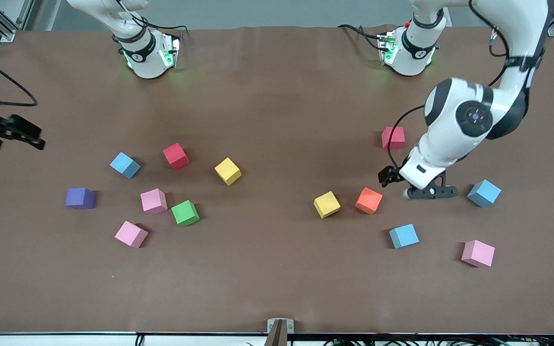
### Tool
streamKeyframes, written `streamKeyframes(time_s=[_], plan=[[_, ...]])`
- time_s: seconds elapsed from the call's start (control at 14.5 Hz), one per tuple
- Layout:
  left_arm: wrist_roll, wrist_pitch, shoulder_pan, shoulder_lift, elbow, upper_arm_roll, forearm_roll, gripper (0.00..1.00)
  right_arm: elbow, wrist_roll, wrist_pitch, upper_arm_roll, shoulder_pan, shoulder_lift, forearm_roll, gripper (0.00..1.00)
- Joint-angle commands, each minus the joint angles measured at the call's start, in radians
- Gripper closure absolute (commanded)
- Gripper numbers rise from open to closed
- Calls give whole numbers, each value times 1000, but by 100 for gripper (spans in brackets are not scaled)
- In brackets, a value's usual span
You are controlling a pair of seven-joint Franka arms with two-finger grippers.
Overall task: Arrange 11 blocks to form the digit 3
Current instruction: 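Reach the left gripper to the orange block while the right gripper reaches yellow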
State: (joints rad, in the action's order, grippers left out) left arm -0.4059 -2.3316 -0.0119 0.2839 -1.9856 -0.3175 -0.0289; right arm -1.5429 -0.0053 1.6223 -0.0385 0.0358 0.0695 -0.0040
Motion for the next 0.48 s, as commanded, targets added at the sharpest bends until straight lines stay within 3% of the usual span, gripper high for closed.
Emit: streamKeyframes(time_s=[0.0,0.21,0.41], plan=[[-153,-95,-14,115,22,-3,7,0,0,7,13,0,50,59,-7,0],[-348,-187,-11,190,25,5,4,0,6,7,59,0,82,137,34,0],[-483,-198,-8,212,47,8,4,0,-3,8,103,0,99,182,105,0]])
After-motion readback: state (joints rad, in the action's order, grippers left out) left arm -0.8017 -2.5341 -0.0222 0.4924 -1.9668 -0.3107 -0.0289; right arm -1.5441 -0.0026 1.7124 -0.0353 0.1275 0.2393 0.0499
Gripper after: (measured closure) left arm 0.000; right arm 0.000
